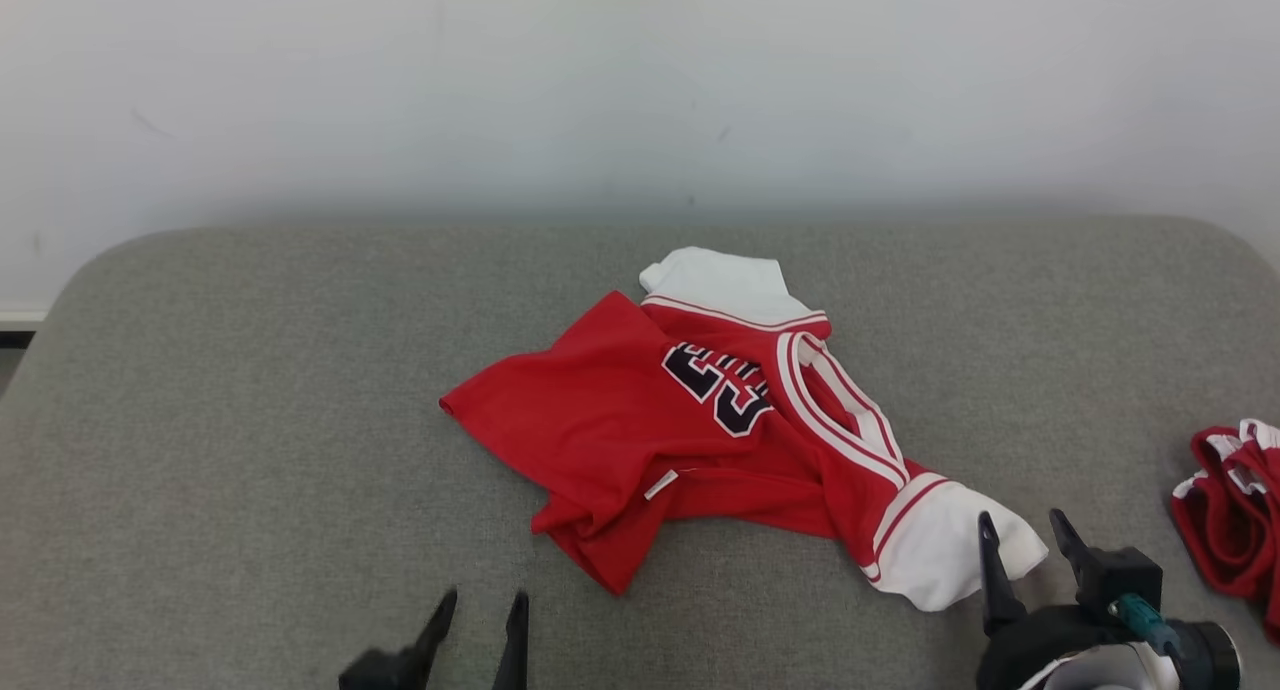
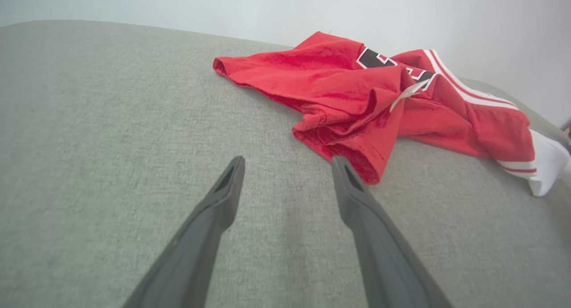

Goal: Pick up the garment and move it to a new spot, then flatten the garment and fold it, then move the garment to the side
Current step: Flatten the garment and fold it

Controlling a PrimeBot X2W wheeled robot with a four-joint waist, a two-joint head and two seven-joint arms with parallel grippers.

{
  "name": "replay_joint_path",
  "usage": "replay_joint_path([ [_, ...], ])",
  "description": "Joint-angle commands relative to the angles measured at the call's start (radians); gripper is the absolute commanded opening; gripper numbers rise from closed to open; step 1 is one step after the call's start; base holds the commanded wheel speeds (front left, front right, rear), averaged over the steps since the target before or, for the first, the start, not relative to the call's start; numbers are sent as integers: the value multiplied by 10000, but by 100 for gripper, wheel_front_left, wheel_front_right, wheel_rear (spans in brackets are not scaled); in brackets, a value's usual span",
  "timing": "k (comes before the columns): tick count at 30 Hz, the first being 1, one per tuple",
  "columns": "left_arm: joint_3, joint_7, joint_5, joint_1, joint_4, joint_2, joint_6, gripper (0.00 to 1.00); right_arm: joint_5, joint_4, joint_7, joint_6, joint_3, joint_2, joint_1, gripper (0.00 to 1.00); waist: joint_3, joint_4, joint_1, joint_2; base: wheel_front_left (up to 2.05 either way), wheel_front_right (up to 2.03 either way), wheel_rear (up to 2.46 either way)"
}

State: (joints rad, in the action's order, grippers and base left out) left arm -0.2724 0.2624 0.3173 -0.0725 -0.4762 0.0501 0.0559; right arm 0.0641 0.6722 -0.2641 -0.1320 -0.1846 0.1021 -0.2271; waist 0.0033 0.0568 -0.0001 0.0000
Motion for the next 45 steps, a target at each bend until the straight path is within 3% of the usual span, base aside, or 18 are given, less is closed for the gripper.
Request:
replay_joint_path([
  [1, -6, 33, 67, -470, 13, 3, 76, 100, 55, -127, 7, 25, 115, -100, -212, 100, 299, -161, 1, 0, 0, 0, 0],
  [8, 178, 33, 997, -2055, -405, 4, 276, 100, 12, -397, 6, 25, 461, -178, -419, 100, 823, -345, 1, 0, 0, 0, 0],
  [19, -206, -846, 733, -5419, -4197, 106, 380, 100, -152, -762, 5, 26, 1076, -226, -922, 100, 1463, -837, 1, 0, 0, 0, 0],
  [26, -853, -1498, 401, -6214, -5992, 70, 477, 100, -284, -957, 5, 26, 1296, -209, -1104, 100, 1717, -1075, 1, 0, 0, 0, 0],
  [27, -987, -1599, 304, -6322, -6175, 85, 492, 60, -310, -1001, 5, 26, 1314, -201, -1136, 100, 1742, -1095, 1, 0, 0, 0, 0],
  [28, -1085, -1630, 256, -6398, -6331, 111, 546, 13, -325, -1033, 5, 26, 1330, -193, -1155, 100, 1763, -1109, 1, 0, 0, 0, 0],
  [29, -1175, -1648, 209, -6471, -6462, 163, 580, 0, -331, -1093, 5, 26, 1331, -182, -1173, 100, 1791, -1120, 1, 0, 0, 0, 0],
  [34, -1603, -1558, 18, -7151, -6683, 773, 720, 0, -411, -1342, 5, 26, 1386, -182, -1192, 100, 1922, -1122, 1, 0, 0, 0, 0],
  [45, -2436, -919, -164, -9604, -5783, 3278, 733, 0, -742, -1683, 5, 26, 1898, -364, -1362, 100, 2294, -1316, 1, 0, 0, 0, 0],
])
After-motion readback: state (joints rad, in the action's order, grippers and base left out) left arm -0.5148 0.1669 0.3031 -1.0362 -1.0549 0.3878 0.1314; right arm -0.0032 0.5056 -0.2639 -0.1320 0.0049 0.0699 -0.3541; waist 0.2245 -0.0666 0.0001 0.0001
